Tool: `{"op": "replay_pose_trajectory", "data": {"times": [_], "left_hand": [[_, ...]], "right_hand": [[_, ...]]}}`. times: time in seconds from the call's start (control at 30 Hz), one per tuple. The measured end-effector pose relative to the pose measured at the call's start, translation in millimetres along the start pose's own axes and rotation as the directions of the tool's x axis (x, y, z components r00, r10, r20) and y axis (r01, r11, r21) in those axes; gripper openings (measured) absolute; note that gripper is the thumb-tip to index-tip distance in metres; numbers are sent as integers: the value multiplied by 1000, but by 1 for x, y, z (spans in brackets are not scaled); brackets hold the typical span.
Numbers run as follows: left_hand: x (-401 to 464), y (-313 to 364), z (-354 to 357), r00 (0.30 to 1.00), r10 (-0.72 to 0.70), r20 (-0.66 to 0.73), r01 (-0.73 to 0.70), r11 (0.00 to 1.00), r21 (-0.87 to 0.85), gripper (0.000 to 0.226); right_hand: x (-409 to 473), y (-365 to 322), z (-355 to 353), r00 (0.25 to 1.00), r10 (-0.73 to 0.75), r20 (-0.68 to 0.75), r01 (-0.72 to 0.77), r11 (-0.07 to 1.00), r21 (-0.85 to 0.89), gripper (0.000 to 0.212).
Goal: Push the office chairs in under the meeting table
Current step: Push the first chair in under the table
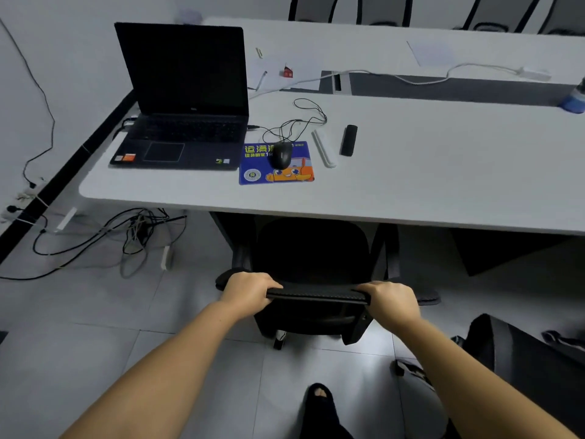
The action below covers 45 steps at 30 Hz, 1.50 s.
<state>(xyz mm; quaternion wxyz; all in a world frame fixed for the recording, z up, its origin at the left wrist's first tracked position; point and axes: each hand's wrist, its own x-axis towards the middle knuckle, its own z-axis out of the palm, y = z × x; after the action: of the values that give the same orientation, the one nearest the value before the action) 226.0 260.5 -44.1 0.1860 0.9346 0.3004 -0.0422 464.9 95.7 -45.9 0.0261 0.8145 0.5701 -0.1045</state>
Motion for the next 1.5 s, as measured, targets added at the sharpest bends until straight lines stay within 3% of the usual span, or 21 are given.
{"op": "replay_pose_trajectory", "data": {"times": [0.27, 0.7, 1.27, 1.5], "left_hand": [[59, -25, -22, 998, -47, 29, 47, 999, -8, 26], [113, -83, -58, 993, 22, 117, -35, 993, 109, 26], [125, -112, -79, 993, 25, 117, -43, 987, 153, 13], [117, -106, -78, 985, -49, 166, 32, 994, 106, 10]], "right_hand": [[76, 16, -14, 998, -61, 1, 61, 998, 9, 39], [131, -11, -22, 1000, -8, 4, 8, 1000, 25, 42], [174, -29, -30, 998, -57, 9, 56, 998, 3, 40], [162, -32, -30, 996, -64, 63, 61, 997, 43, 36]]}}
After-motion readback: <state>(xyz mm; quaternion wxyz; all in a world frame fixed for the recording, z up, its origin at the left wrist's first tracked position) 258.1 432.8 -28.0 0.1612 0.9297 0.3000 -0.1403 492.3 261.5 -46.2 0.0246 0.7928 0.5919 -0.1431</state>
